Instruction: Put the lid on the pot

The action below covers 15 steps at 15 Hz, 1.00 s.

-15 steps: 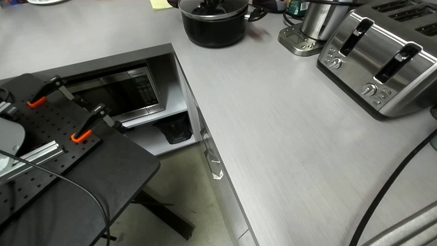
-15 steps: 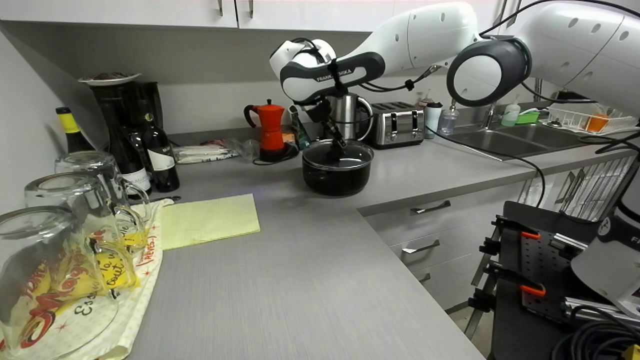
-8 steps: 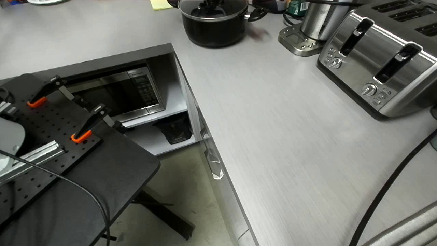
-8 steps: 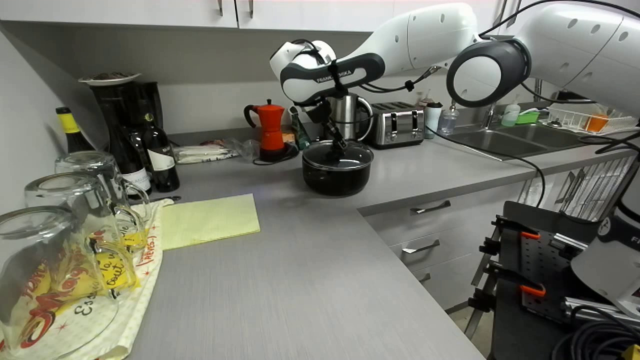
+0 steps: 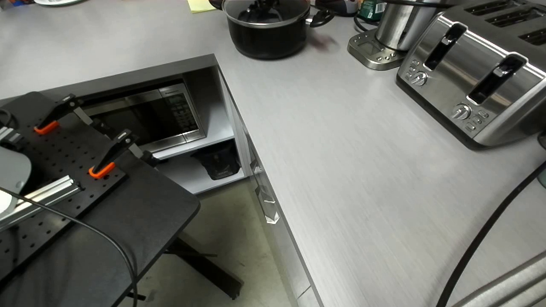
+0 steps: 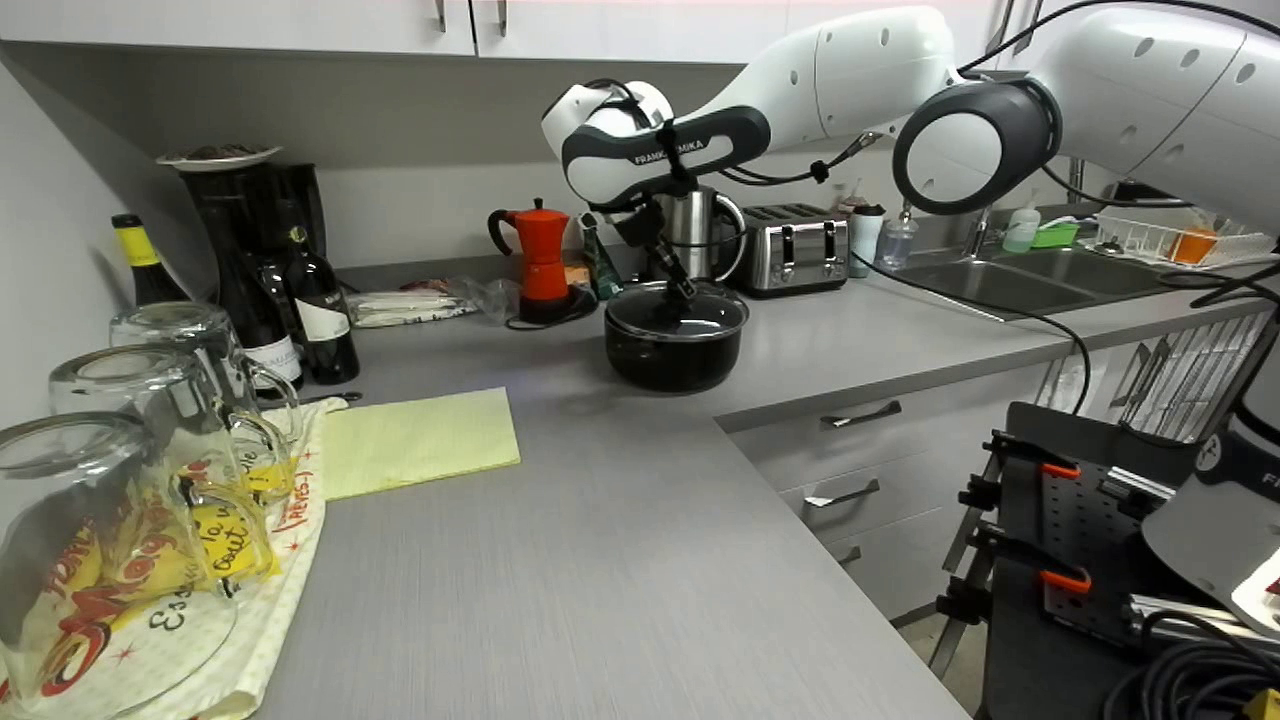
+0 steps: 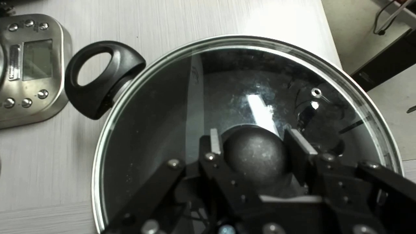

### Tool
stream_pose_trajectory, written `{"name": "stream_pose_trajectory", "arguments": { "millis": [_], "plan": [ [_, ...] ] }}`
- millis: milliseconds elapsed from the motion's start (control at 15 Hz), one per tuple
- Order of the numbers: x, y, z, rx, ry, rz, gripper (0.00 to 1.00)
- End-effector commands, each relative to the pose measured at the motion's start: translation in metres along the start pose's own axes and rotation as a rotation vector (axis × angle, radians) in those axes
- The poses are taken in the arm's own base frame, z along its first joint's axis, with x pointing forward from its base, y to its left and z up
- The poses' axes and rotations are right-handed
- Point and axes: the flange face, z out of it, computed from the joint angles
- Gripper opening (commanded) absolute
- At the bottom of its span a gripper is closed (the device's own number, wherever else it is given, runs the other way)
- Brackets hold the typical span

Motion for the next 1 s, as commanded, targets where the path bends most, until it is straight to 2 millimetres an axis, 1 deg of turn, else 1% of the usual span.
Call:
{"name": "stream_pose_trajectory", "arguments": {
  "millis": [0,467,667,933],
  "plan": [
    [-0.004,0.003,0.002,0.023,0.005,0.020,0.25],
    [-0.009,0.003,-0.008,0.026,0.026,0.025,0.25],
    [-0.011,0.004,-0.014,-0.011,0.008,0.011,0.25],
    [-0.018,0.007,-0.024,-0.050,-0.010,-0.001,0.25]
  ]
}}
